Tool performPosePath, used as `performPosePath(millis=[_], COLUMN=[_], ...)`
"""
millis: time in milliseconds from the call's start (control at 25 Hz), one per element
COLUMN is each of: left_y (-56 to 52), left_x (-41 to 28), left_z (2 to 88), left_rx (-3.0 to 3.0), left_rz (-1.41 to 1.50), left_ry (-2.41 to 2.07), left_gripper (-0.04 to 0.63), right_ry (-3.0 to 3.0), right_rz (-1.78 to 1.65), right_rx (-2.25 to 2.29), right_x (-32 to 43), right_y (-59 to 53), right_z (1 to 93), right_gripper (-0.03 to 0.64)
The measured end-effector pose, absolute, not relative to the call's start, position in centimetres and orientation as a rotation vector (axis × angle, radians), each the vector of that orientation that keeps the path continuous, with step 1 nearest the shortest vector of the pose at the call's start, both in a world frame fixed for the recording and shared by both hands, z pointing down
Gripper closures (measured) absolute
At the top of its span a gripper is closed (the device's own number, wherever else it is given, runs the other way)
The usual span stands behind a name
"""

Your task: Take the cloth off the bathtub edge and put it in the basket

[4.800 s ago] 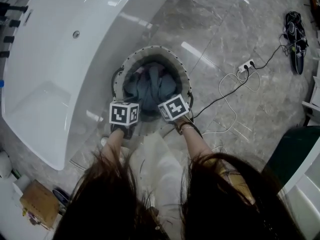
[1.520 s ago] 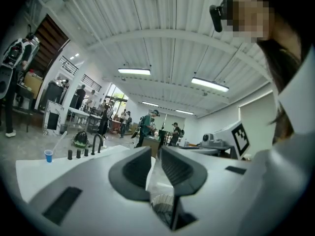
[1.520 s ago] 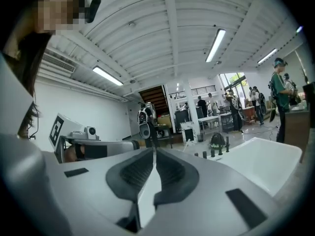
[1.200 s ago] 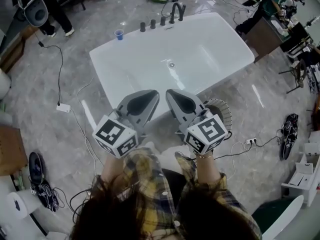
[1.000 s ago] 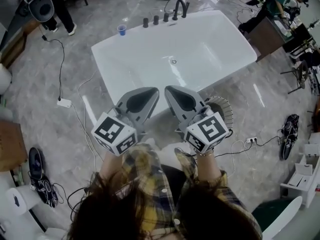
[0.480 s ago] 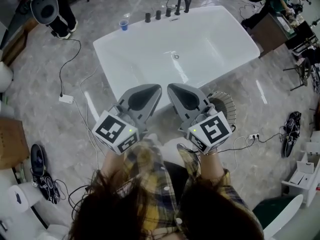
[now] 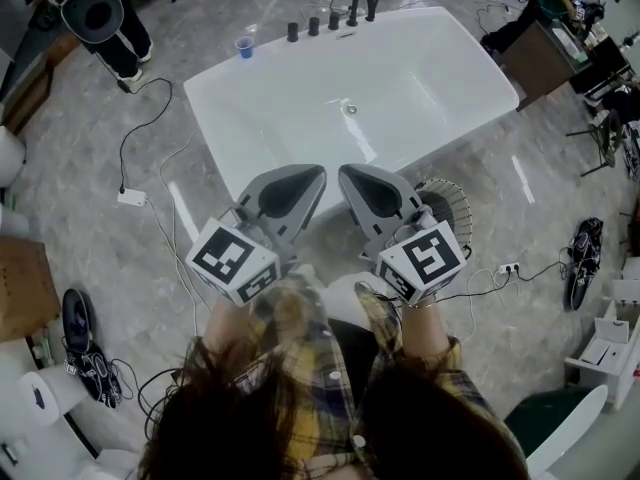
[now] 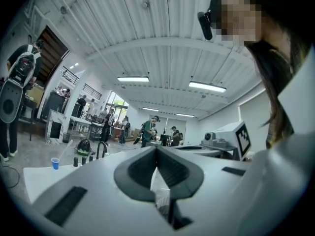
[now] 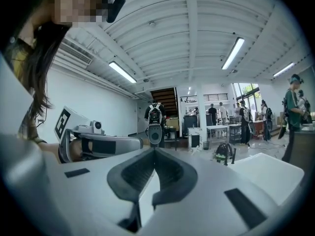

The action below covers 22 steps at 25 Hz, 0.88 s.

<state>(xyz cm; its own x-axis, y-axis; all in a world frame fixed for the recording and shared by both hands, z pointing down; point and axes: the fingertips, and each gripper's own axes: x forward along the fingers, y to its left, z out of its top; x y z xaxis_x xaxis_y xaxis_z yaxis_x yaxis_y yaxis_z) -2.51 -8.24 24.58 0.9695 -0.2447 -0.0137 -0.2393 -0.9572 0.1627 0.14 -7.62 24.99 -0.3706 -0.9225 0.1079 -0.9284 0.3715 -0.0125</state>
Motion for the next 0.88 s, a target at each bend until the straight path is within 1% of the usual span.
performPosePath(millis=[880], left_y=[-8.9], left_x=[-2.7], left_z=[25.2], left_rx=[2.959], left_rz=[-0.026], left_ry=[-0.396], left_gripper=[0.577], right_ry=[-2.537], right_rz=[0.153], right_rx=[1.670], right_x=[0.1], right_y=[-8.5], right_z=[26.4], right_gripper=[0.601])
